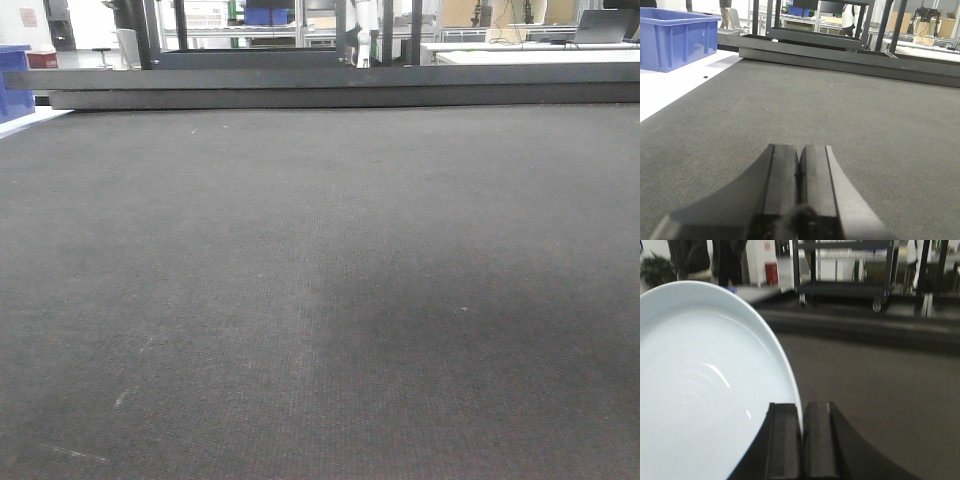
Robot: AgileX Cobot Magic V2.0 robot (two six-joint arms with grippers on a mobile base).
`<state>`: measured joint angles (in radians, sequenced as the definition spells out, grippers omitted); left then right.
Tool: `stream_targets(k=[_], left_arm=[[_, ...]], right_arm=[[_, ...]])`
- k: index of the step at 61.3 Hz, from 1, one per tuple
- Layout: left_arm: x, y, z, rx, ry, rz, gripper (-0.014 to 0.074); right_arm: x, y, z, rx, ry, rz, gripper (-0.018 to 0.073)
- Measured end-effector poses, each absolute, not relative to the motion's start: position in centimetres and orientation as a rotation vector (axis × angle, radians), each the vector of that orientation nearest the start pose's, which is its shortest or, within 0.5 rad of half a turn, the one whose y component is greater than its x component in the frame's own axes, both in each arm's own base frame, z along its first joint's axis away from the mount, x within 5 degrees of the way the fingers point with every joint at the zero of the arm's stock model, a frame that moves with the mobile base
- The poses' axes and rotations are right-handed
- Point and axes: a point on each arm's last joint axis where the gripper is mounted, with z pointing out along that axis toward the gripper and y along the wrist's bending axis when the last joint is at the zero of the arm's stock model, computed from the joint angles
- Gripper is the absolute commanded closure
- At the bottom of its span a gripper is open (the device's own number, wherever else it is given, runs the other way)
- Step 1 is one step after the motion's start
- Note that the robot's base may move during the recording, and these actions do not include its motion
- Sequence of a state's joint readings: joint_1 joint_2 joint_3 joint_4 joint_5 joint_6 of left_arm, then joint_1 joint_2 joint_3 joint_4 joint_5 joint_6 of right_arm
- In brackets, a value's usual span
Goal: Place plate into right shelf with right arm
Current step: 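Lift the plate off the table with the right gripper, then drive the base away from the table holding the plate in the right gripper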
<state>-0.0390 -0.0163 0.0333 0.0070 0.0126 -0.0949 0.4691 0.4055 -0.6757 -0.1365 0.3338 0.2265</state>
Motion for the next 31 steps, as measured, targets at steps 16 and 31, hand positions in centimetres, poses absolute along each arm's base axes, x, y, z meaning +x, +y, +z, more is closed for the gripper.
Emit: stream_targets(k=[16, 31], left_arm=[[5.64, -0.22, 20.17, -0.037, 1.514, -0.102, 0.0643], [5.64, -0.22, 20.17, -0.037, 1.514, -0.102, 0.0643]], right_arm=[[6.28, 2.76, 38.45, -0.248, 1.490, 0.423, 0.0505], [6.28, 2.76, 38.45, -0.249, 1.490, 0.421, 0.0505]])
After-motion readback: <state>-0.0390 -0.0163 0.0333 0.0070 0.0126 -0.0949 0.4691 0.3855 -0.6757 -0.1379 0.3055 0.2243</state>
